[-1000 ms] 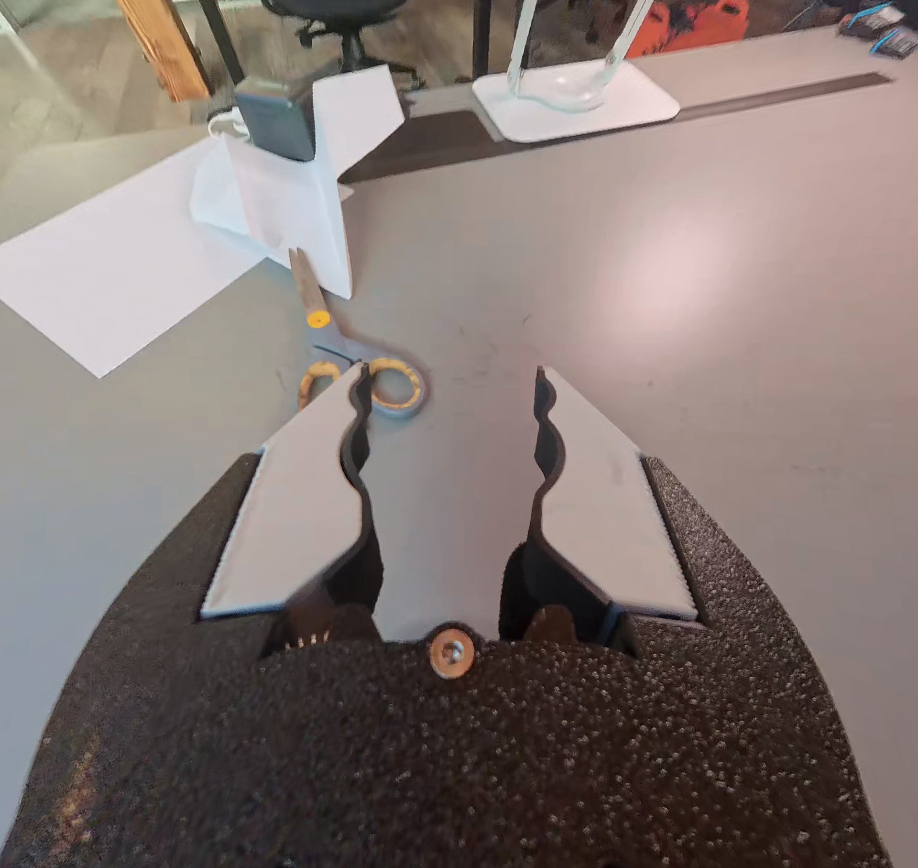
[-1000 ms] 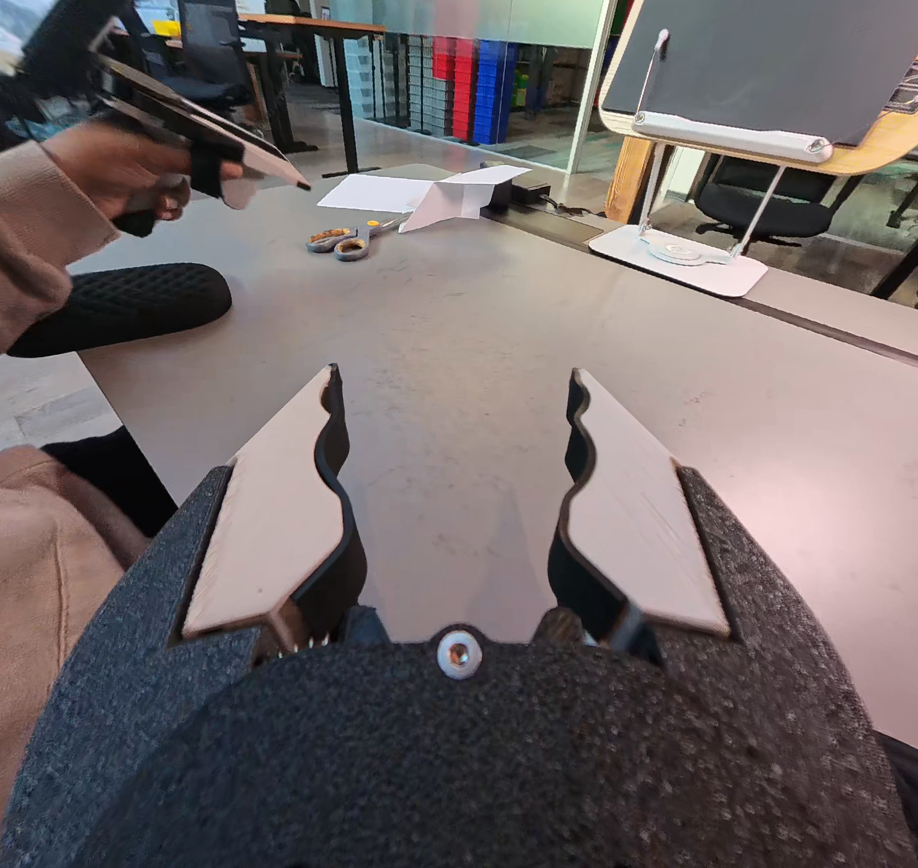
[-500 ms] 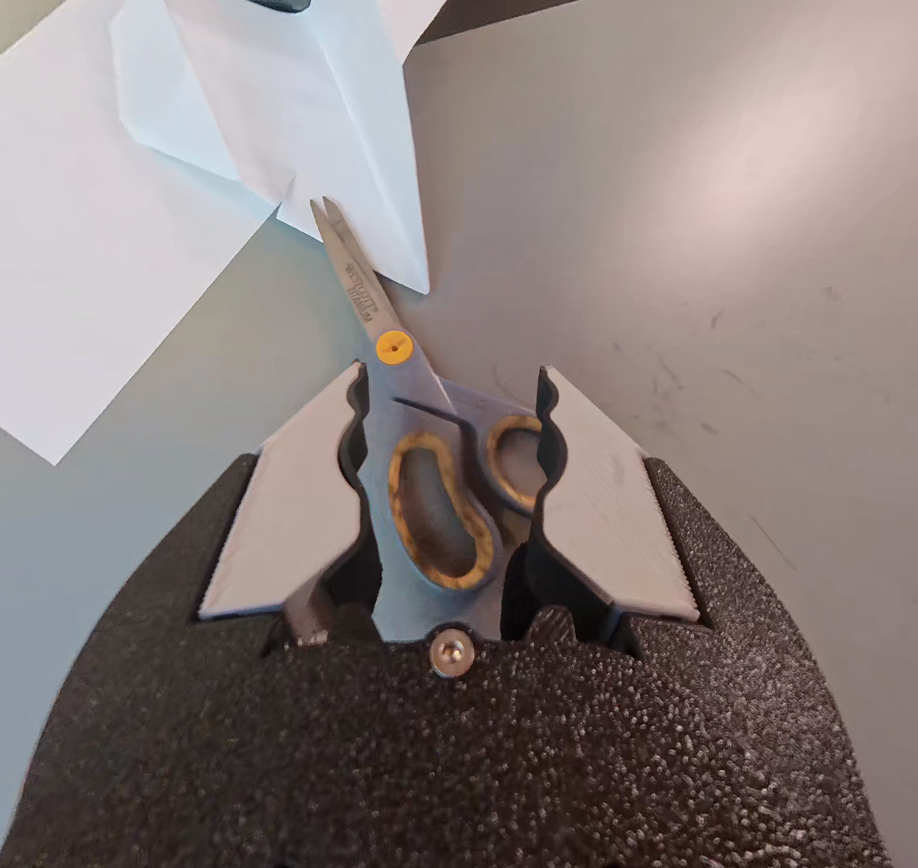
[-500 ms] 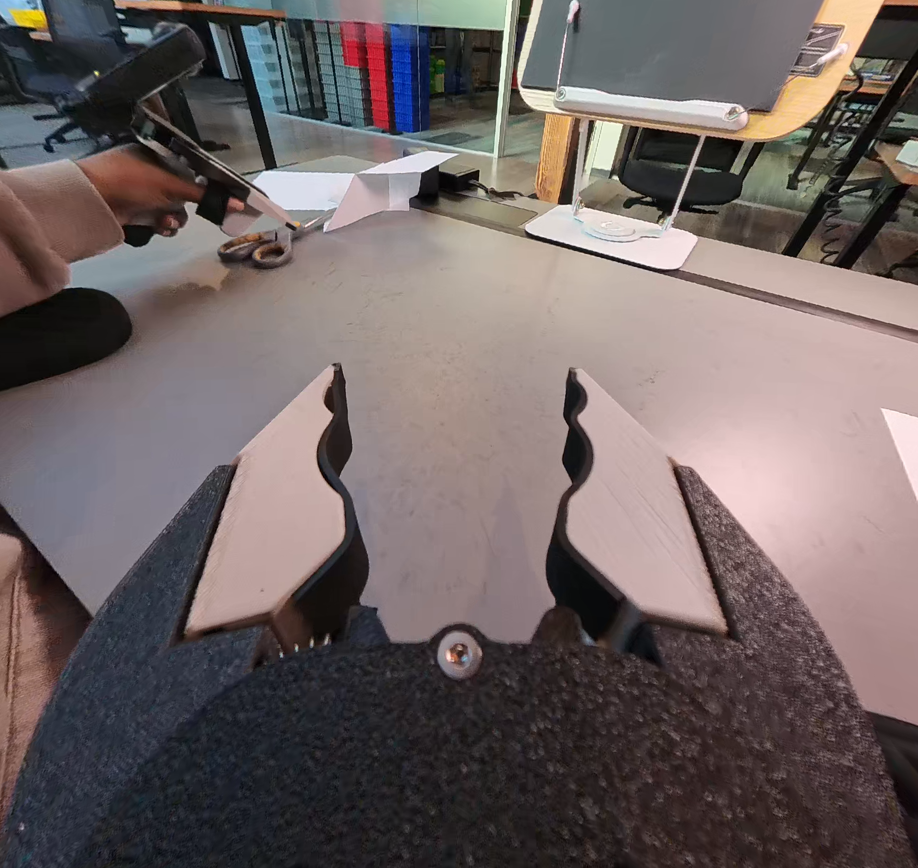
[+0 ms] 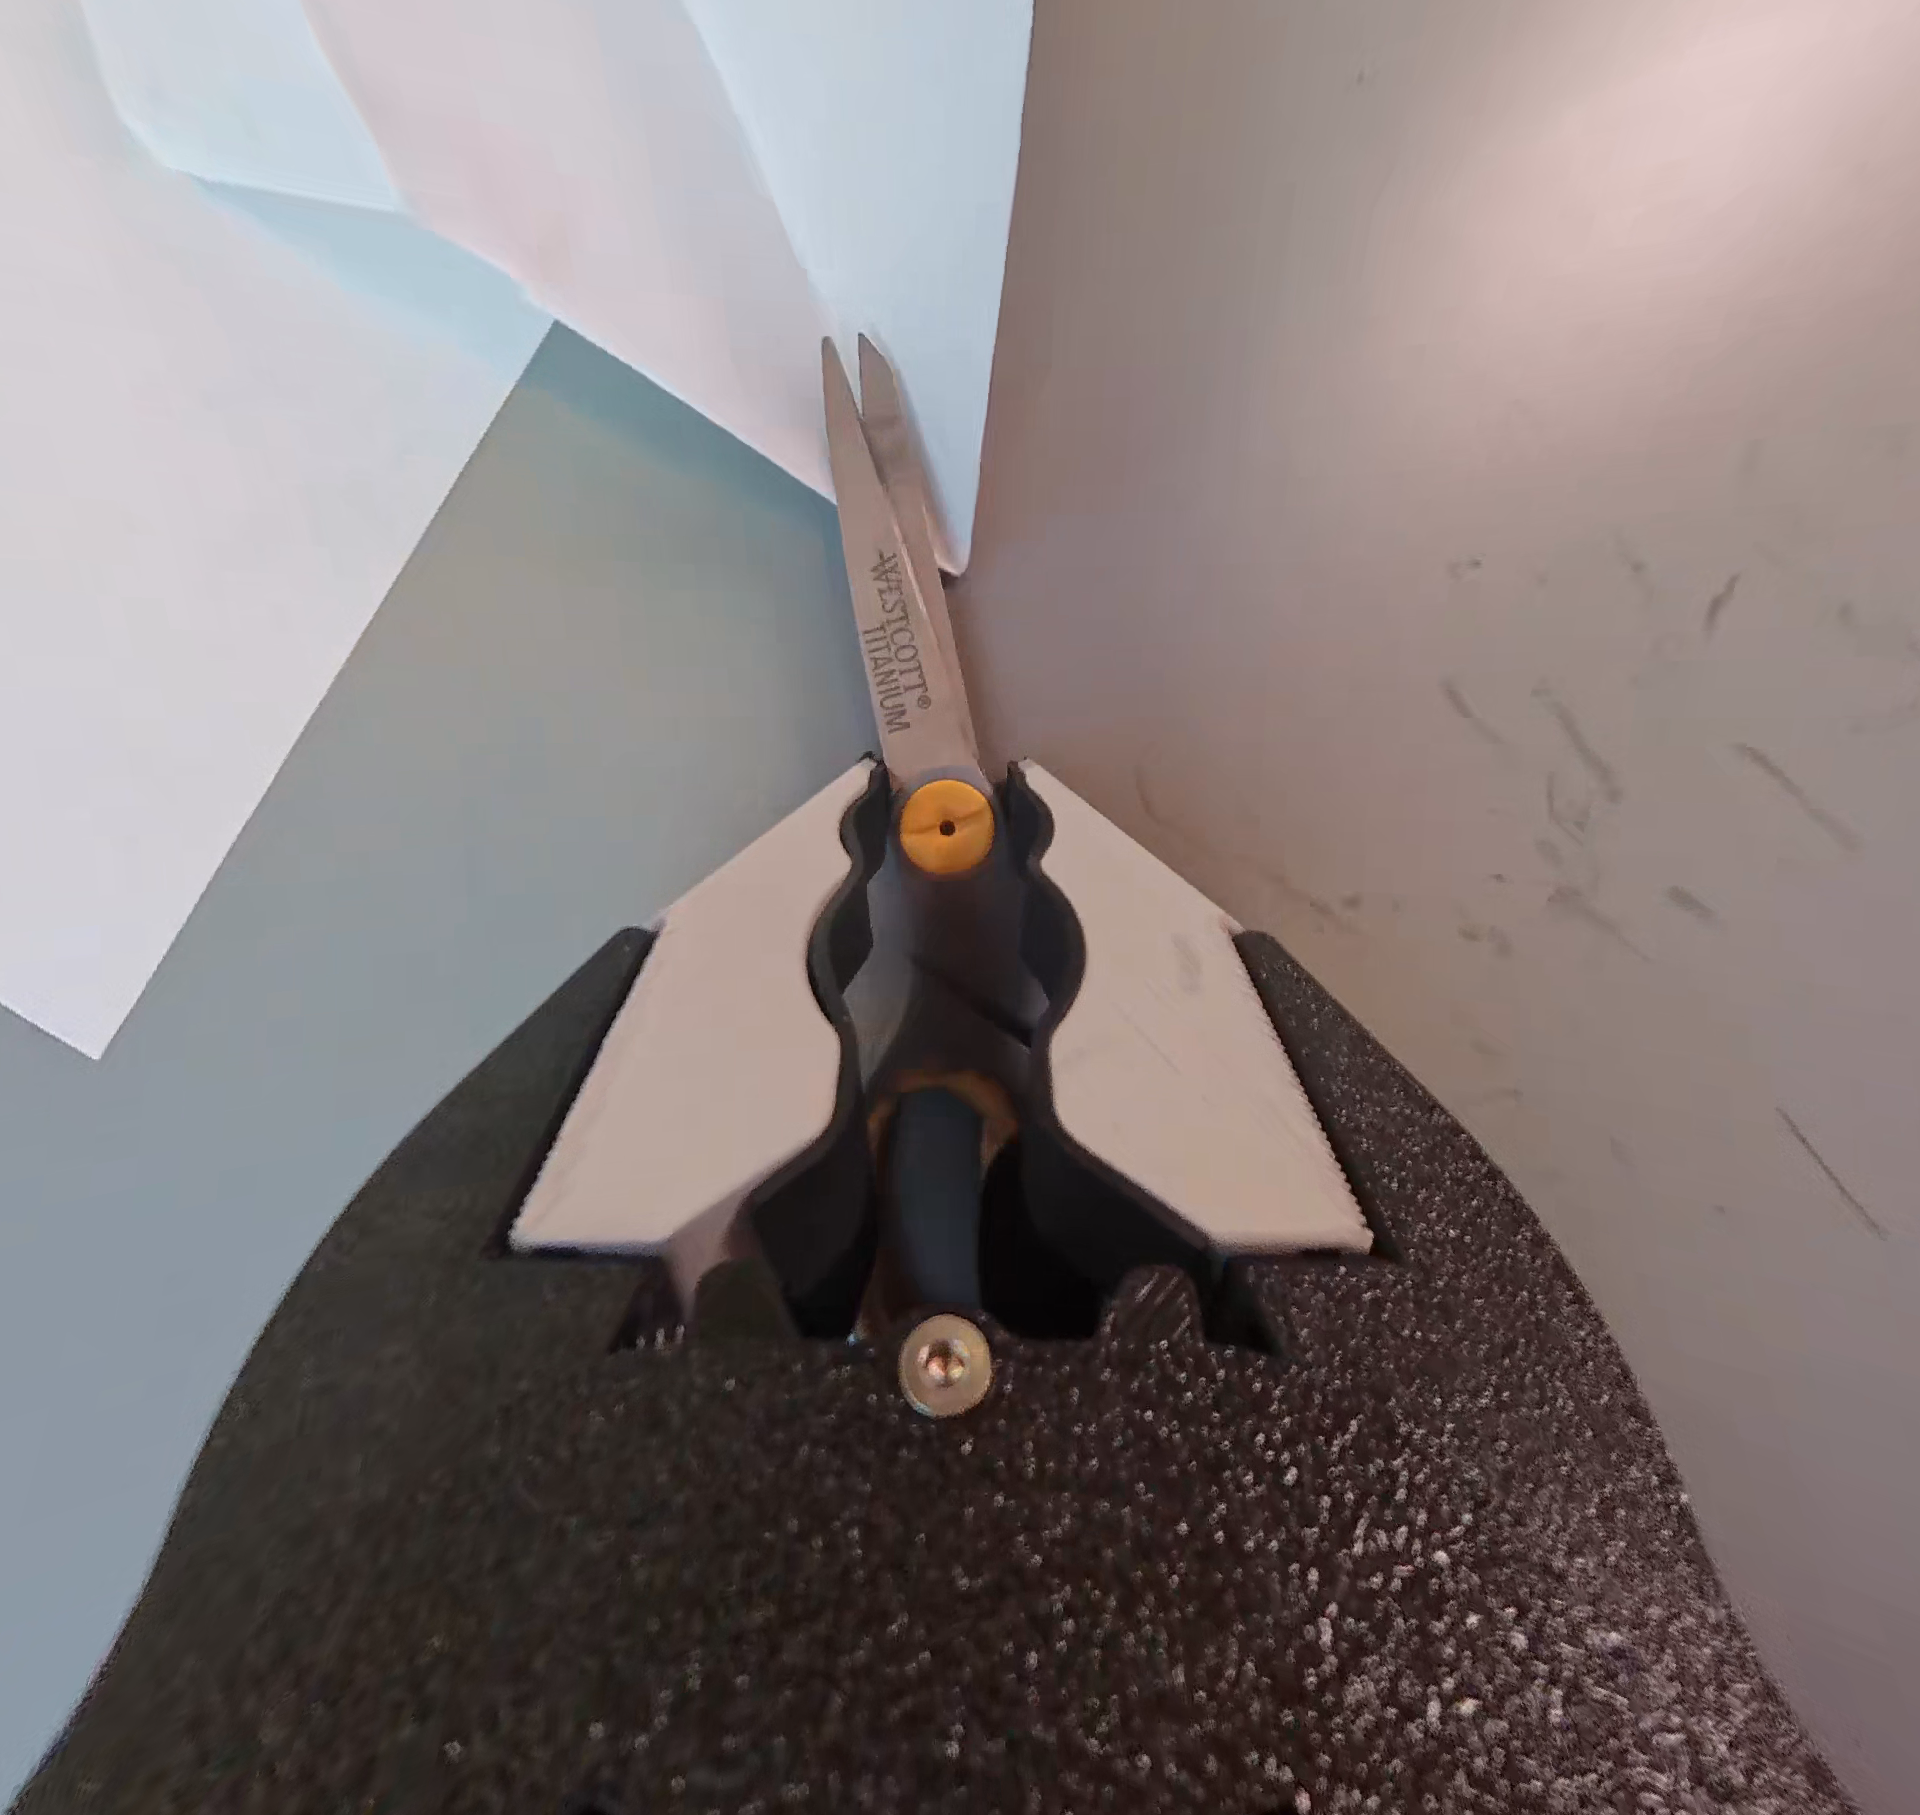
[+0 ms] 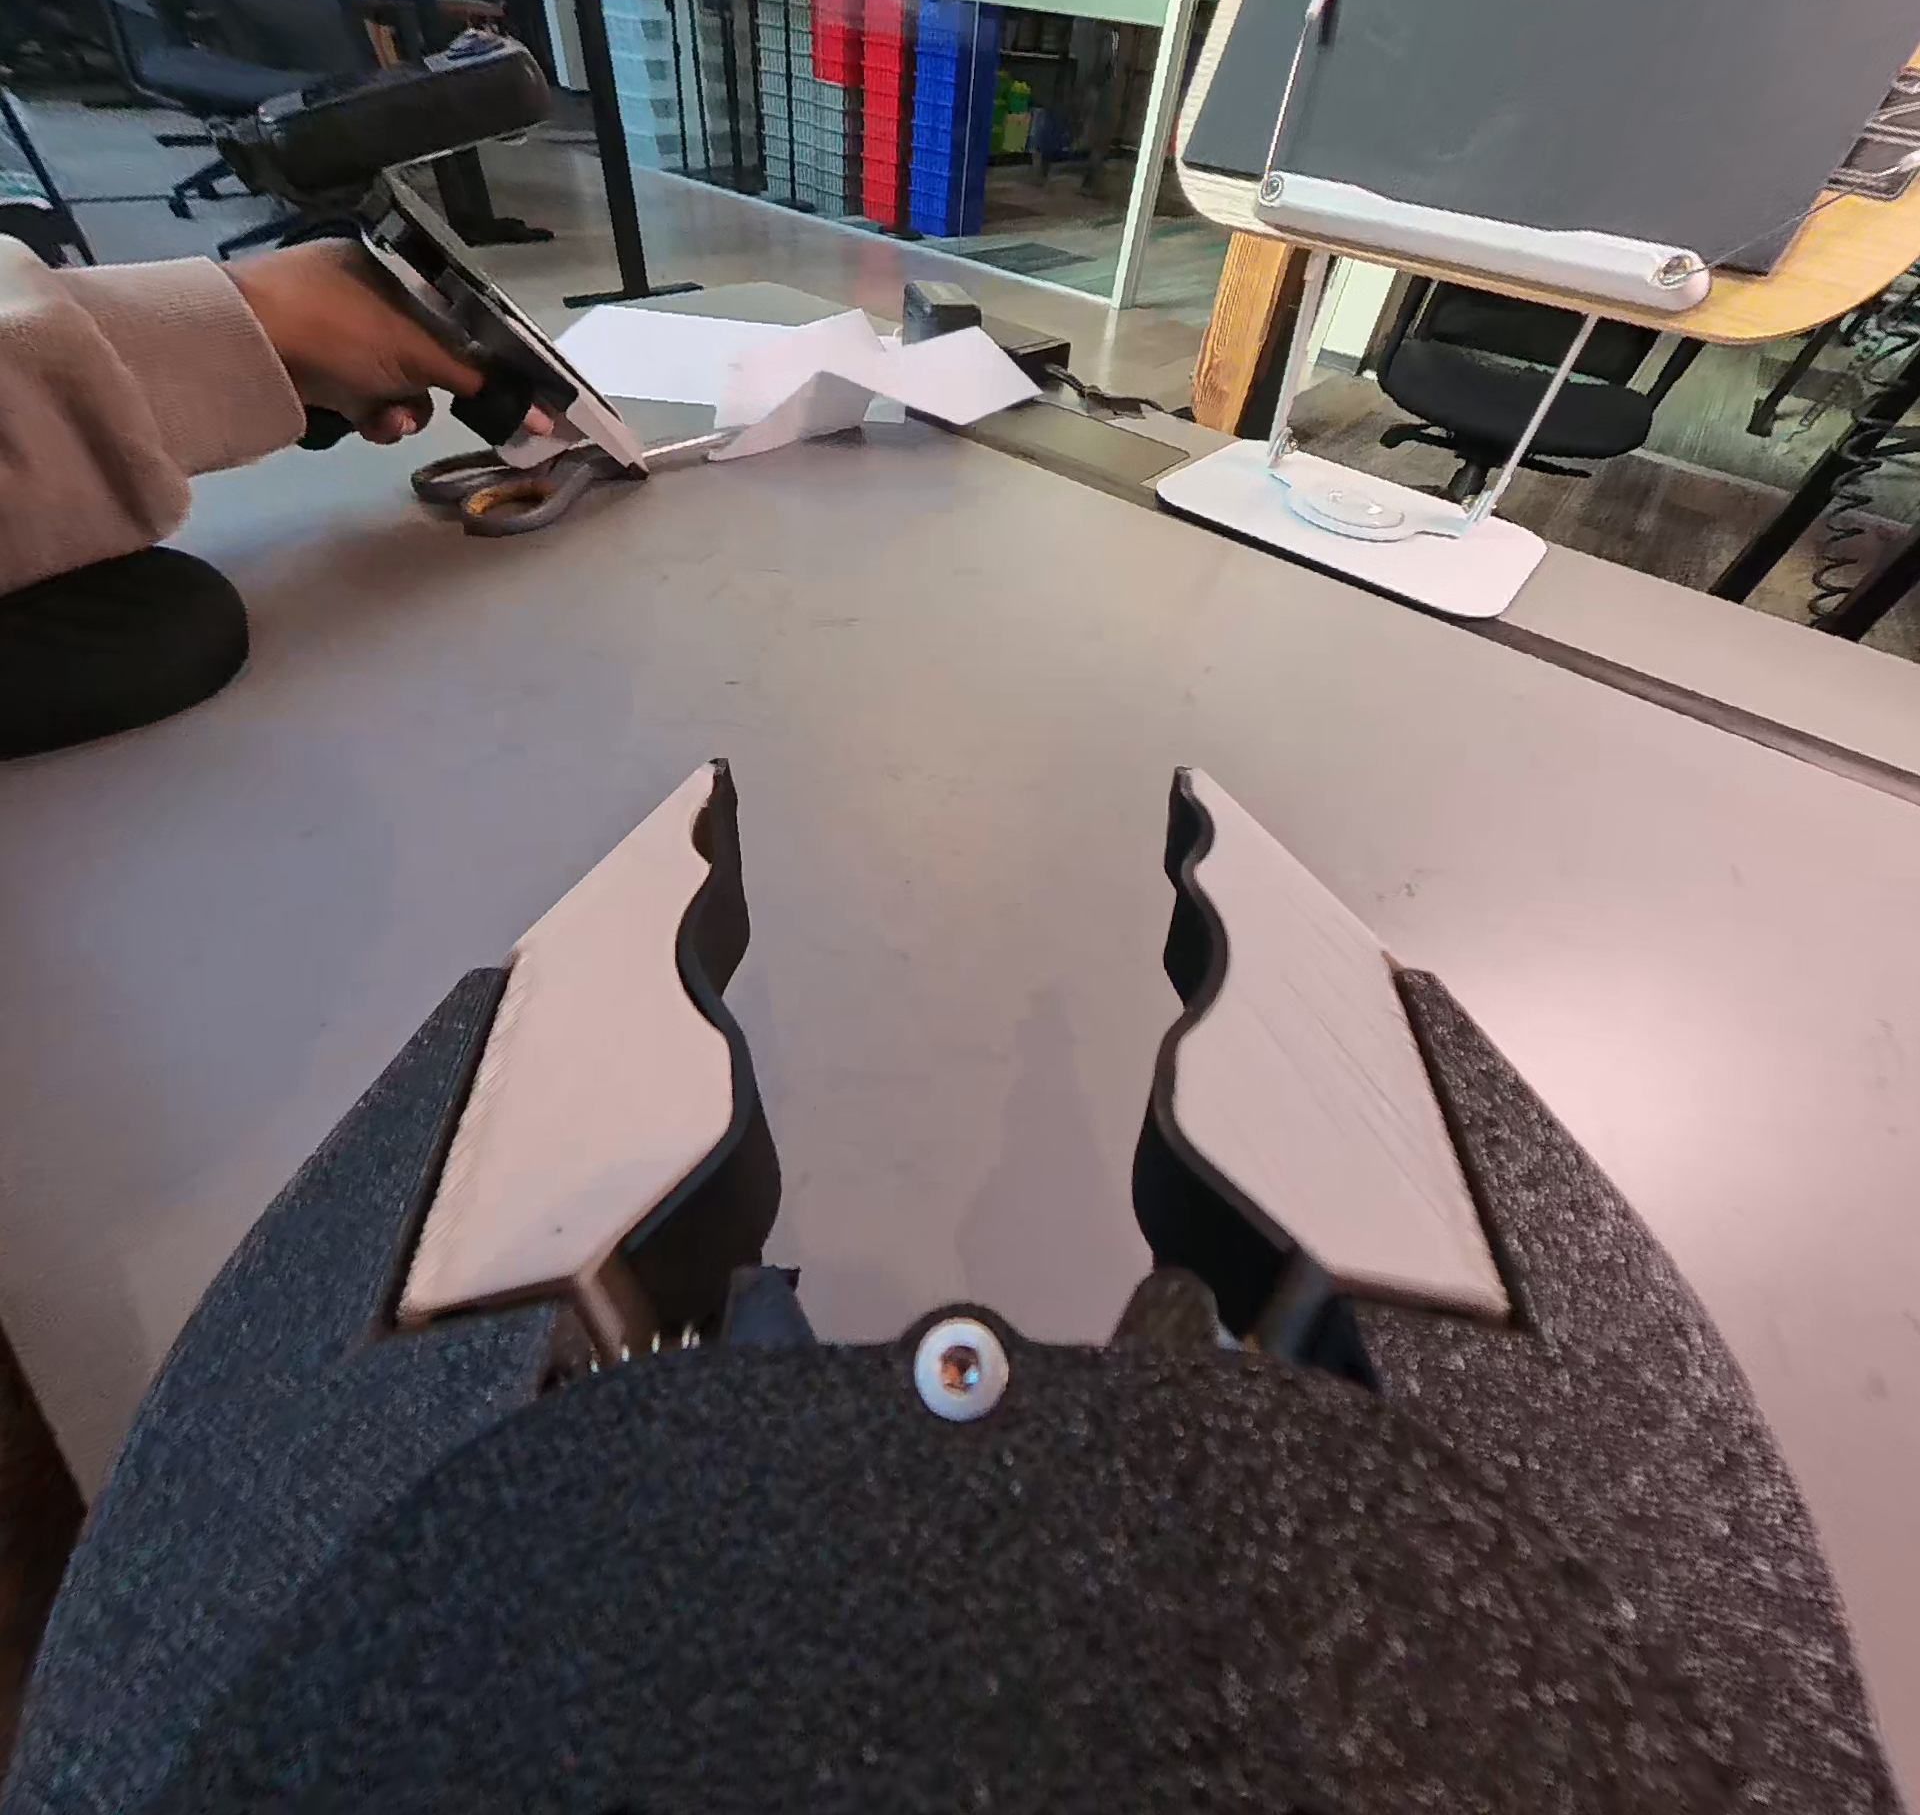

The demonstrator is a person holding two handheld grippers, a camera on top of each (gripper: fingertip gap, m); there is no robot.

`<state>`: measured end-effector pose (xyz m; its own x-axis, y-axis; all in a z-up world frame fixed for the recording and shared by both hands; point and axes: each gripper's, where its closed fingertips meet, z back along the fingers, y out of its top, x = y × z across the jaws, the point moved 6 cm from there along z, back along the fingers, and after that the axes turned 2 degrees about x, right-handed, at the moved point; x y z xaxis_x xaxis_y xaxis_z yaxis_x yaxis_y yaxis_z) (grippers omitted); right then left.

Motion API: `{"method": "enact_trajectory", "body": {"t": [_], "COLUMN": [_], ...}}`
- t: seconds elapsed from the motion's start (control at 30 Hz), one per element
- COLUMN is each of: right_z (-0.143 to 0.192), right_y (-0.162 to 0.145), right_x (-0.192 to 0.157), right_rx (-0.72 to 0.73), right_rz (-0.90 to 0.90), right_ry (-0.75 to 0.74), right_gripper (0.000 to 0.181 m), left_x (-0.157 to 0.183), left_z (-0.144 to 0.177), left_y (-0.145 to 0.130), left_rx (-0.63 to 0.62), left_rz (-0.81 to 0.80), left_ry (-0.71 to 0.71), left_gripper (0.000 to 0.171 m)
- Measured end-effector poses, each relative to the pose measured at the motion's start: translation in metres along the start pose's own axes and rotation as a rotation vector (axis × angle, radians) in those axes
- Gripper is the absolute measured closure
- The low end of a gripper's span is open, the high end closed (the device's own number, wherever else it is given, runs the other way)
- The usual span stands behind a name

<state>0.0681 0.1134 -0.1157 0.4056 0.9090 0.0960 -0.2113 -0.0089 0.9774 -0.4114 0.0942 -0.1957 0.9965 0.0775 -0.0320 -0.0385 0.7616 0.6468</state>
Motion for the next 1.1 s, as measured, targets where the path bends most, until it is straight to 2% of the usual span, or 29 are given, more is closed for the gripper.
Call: {"method": "enact_trajectory", "body": {"t": [0.13,0.27,0.43,0.5,0.57,0.6,0.63,0.73,0.83,0.9,1.0,1.1], "right_z": [0.015,0.022,-0.001,-0.014,-0.023,-0.026,-0.025,-0.009,0.002,0.008,0.010,0.003], "right_y": [-0.007,-0.005,0.012,0.020,0.023,0.022,0.021,0.022,0.024,0.027,0.030,0.027], "right_x": [-0.016,-0.036,-0.072,-0.097,-0.121,-0.129,-0.135,-0.145,-0.145,-0.141,-0.126,-0.129], "right_rx": [-0.013,0.010,0.056,0.076,0.094,0.094,0.103,0.158,0.192,0.228,0.277,0.215], "right_rz": [0.001,-0.022,-0.065,-0.113,-0.206,-0.237,-0.249,-0.271,-0.318,-0.384,-0.509,-0.450], "right_ry": [-0.013,0.045,0.217,0.330,0.471,0.528,0.584,0.739,0.805,0.852,0.842,0.801], "right_gripper": [0.101,0.109,0.103,0.088,0.081,0.083,0.093,0.120,0.122,0.130,0.132,0.135], "left_x": [0.009,0.040,0.136,0.182,0.224,0.242,0.255,0.275,0.281,0.283,0.288,0.296], "left_z": [0.020,0.064,0.126,0.147,0.167,0.176,0.184,0.196,0.200,0.203,0.206,0.208], "left_y": [-0.017,-0.013,0.011,0.014,0.011,0.009,0.007,0.003,0.000,-0.001,-0.003,-0.002], "left_rx": [0.021,0.225,0.552,0.661,0.757,0.798,0.827,0.853,0.852,0.860,0.869,0.874], "left_rz": [-0.045,-0.013,0.004,0.011,0.021,0.025,0.032,0.060,0.106,0.120,0.097,0.067], "left_ry": [-0.048,-0.222,-0.633,-0.823,-1.016,-1.095,-1.162,-1.281,-1.384,-1.448,-1.477,-1.481], "left_gripper": [0.151,0.152,0.153,0.153,0.152,0.152,0.152,0.153,0.154,0.154,0.154,0.154]}}
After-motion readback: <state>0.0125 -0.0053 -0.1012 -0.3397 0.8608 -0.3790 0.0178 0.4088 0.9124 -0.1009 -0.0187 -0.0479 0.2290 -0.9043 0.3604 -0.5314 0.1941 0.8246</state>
